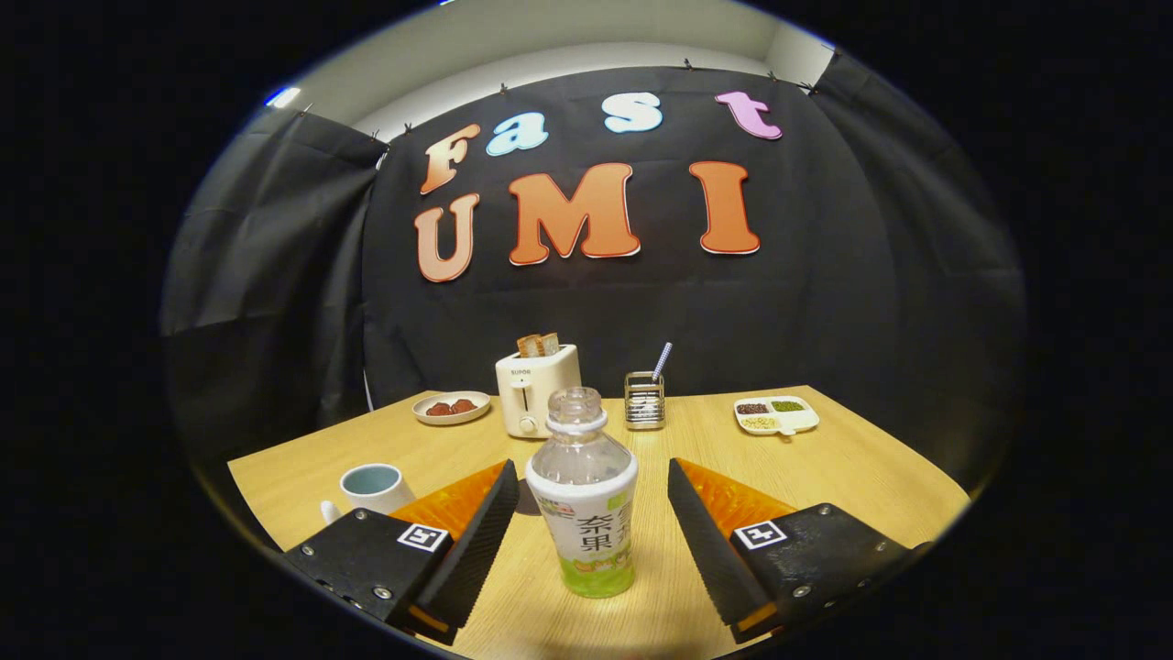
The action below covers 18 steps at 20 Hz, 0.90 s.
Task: Take the bottle from table, then pour the juice into the cup, finally place the bottle on the coaster
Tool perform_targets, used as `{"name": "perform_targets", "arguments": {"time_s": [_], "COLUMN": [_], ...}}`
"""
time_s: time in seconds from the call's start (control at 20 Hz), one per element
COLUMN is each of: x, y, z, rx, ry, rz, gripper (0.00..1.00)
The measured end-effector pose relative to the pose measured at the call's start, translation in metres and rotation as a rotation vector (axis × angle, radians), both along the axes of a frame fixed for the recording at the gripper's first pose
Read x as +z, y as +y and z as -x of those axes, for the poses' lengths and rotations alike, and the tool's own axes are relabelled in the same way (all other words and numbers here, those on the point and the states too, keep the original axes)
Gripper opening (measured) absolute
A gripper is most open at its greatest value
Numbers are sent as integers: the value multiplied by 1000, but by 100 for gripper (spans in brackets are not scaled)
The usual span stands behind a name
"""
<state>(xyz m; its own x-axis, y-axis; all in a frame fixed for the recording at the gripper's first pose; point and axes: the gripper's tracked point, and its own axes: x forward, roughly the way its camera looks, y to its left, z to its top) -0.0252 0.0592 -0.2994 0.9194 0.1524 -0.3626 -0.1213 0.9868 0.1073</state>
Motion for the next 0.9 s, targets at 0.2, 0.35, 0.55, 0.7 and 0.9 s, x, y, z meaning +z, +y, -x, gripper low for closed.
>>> {"name": "perform_targets", "arguments": {"time_s": [0.2,0.35,0.55,0.7,0.9], "x": [-28,-48,-73,-82,-86], "y": [3,4,7,9,13], "z": [-1,1,3,2,-1], "rx": [9,4,-4,-9,-18], "ry": [42,75,127,138,144], "rz": [24,24,12,15,30], "gripper": [98,97,89,82,67]}}
